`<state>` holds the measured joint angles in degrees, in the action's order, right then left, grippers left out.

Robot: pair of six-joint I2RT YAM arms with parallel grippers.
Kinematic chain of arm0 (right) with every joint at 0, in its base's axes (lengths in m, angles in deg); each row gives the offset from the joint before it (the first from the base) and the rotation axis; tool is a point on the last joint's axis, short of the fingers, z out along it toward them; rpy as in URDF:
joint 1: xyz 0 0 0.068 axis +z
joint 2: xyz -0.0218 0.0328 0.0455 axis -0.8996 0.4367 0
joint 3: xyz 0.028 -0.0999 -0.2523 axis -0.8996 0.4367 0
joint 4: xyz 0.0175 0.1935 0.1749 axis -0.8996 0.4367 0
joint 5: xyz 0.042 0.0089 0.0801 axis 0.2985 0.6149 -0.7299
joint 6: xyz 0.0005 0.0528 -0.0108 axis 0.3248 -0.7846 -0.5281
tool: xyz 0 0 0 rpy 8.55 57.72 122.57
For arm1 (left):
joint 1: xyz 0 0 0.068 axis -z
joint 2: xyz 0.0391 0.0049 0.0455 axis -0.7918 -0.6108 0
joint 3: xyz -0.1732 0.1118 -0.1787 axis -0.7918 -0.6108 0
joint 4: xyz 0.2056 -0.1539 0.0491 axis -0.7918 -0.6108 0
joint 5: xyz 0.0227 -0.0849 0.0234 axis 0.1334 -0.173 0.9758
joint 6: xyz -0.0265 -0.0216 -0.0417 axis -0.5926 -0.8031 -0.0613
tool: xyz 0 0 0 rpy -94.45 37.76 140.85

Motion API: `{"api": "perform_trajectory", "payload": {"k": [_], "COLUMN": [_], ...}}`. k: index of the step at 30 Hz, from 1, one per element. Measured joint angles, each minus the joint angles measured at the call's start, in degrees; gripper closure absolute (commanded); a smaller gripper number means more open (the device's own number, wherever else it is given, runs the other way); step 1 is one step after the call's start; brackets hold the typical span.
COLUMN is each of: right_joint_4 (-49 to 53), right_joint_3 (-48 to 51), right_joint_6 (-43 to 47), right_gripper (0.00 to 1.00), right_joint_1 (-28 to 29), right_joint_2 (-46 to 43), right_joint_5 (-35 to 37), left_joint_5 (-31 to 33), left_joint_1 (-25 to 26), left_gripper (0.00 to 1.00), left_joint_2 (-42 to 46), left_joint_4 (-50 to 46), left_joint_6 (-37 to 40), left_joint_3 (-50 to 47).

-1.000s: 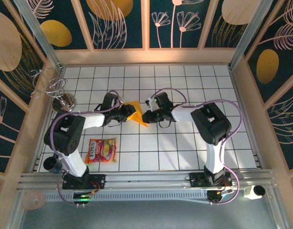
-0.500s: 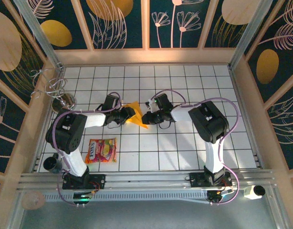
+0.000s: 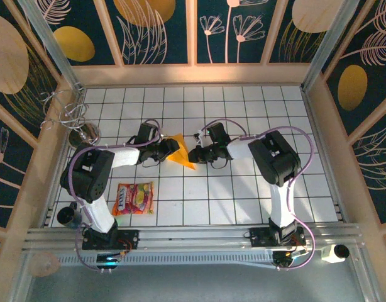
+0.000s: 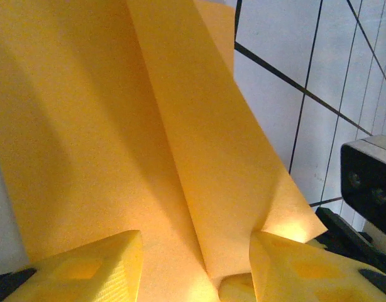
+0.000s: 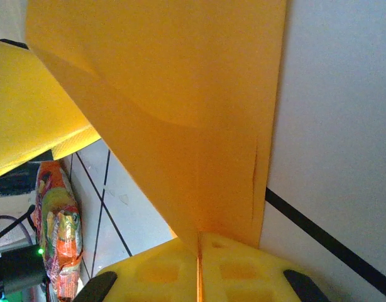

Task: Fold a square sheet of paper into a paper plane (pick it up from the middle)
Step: Fourth fold the wing at the center of the table.

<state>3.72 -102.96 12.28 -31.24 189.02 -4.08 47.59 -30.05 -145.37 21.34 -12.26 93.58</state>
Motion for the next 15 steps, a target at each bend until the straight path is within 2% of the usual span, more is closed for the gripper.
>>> {"api": "perform_trajectory", "payload": {"k": [7, 15], "right_joint_4": [-0.44, -0.52], "right_joint_3": [0.0, 0.0], "right_joint_6": [-0.79, -1.01], "right_gripper": [0.9, 0.89], "right_joint_1": [-0.22, -0.31], "right_joint_2": [0.22, 0.42], "right_joint_5": [-0.79, -1.27], "left_joint_5": [0.09, 1.79], "left_joint_1": [0.33, 1.01], "left_gripper": [0.43, 0.39], "left_joint_2": [0.28, -0.48], "left_joint_4": [-0.02, -2.12], "left_joint_6": [1.01, 1.95], "left_joint_3": [0.0, 1.22]}}
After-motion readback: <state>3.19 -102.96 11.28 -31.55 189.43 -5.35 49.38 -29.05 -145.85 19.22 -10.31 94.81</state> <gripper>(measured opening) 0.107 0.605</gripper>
